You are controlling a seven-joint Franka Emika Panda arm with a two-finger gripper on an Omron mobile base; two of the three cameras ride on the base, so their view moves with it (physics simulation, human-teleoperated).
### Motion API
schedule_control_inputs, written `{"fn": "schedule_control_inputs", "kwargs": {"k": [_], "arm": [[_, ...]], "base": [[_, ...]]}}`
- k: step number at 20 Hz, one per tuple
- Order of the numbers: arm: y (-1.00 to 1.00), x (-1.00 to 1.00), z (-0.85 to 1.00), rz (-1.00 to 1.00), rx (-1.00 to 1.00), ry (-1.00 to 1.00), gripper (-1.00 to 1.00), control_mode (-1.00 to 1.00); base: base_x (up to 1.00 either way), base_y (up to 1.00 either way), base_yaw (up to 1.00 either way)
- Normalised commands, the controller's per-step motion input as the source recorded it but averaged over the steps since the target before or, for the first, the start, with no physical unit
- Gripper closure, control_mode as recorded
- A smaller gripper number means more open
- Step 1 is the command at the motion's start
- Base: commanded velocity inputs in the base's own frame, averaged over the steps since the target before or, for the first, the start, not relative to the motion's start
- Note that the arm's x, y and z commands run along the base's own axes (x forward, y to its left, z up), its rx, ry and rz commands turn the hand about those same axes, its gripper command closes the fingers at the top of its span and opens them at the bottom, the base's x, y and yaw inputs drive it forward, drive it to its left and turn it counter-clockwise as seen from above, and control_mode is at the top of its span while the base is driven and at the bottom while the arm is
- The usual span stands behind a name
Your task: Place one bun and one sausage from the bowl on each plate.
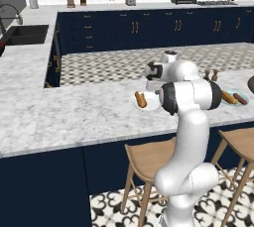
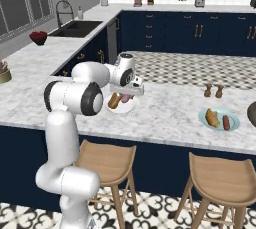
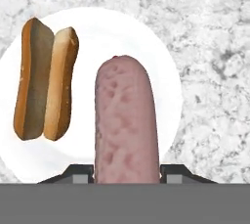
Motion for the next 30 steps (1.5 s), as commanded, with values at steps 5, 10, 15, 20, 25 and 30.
{"fn": "schedule_control_inputs", "kwargs": {"k": [5, 10, 15, 20, 25, 30], "arm": [[0.6, 0.32, -0.36, -0.22, 0.0, 0.0, 1.0, -1.0], [-0.16, 0.19, -0.23, 0.05, 0.01, -0.01, 1.0, -1.0], [-0.1, 0.09, -0.37, 0.15, 0.0, 0.0, 1.0, -1.0], [0.04, 0.0, -0.33, 0.06, 0.0, 0.0, 1.0, -1.0], [0.0, 0.08, 0.05, 0.0, 0.0, -0.01, -1.0, -1.0], [0.0, 0.0, 0.36, 0.0, -0.05, 0.0, -1.0, -1.0]], "base": [[0.0, 0.0, 0.0], [0.0, 0.0, 0.0], [0.0, 0.0, 0.0], [0.0, 0.0, 0.0], [0.0, 0.0, 0.0], [0.0, 0.0, 0.0]]}}
